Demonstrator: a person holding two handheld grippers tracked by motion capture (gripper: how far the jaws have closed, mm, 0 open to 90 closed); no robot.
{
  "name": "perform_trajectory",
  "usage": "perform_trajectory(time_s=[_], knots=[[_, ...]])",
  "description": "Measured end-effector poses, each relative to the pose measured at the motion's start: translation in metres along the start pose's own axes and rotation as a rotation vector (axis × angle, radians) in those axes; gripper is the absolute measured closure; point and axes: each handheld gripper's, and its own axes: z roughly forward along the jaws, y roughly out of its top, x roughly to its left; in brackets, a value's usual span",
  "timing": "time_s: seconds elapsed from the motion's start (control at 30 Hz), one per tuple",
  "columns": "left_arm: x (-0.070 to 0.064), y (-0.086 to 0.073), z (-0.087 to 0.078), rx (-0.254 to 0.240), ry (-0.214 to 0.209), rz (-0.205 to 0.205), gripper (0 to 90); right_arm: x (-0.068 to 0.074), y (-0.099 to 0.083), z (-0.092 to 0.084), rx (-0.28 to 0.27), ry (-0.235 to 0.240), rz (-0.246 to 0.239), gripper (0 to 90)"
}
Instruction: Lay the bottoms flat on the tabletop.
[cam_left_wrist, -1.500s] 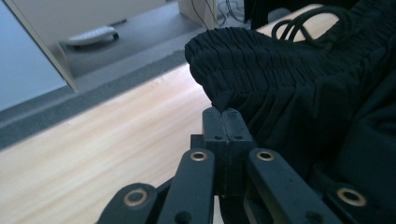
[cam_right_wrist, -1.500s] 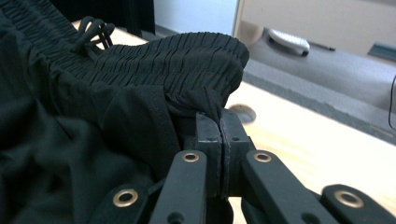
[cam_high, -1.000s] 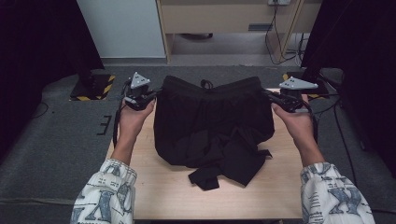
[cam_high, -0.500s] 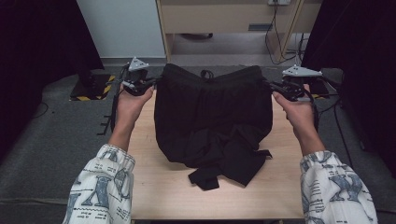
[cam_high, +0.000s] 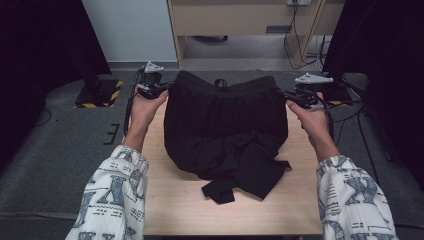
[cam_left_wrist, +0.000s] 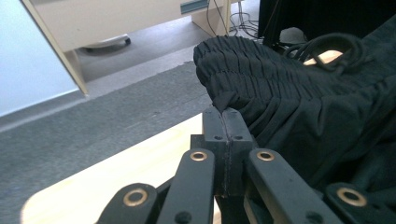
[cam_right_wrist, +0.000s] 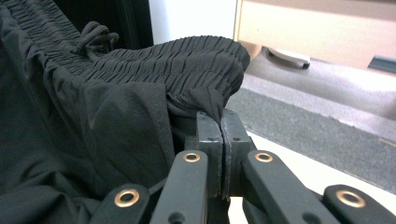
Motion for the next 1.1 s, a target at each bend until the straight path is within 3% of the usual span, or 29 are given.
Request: perform_trajectory(time_s=[0.27,0.5,0.53,0.57,0.63,0.67,0.7,0.83,1.1], knots=[[0.014,0.007,0.040,0.074,0.005,-0.021,89.4,-0.023,-0.008,0.037,0.065,0.003,0.042,88.7],[0.033,0.029,0.078,0.090,0.035,-0.037,89.2,-0.049,0.015,0.076,0.104,-0.015,0.059,88.0],[0.035,0.029,0.085,0.096,0.052,-0.042,87.5,-0.051,0.017,0.082,0.120,-0.026,0.063,85.5],[0.037,0.028,0.091,0.083,0.071,-0.058,79.1,-0.052,0.018,0.089,0.139,-0.053,0.073,73.2],[0.039,0.024,0.099,0.103,0.099,-0.080,64.8,-0.054,0.015,0.100,0.181,-0.100,0.146,55.2],[0.039,0.021,0.100,0.115,0.100,-0.085,62.8,-0.051,0.012,0.104,0.199,-0.118,0.149,48.3],[0.038,0.018,0.100,0.128,0.094,-0.094,62.8,-0.051,0.012,0.104,0.199,-0.118,0.149,48.3],[0.027,0.008,0.088,0.120,0.087,-0.052,59.9,-0.037,0.000,0.099,0.201,-0.112,0.118,42.8],[0.001,-0.013,0.047,0.076,0.070,-0.031,46.8,-0.011,-0.019,0.072,0.214,-0.097,0.113,36.9]])
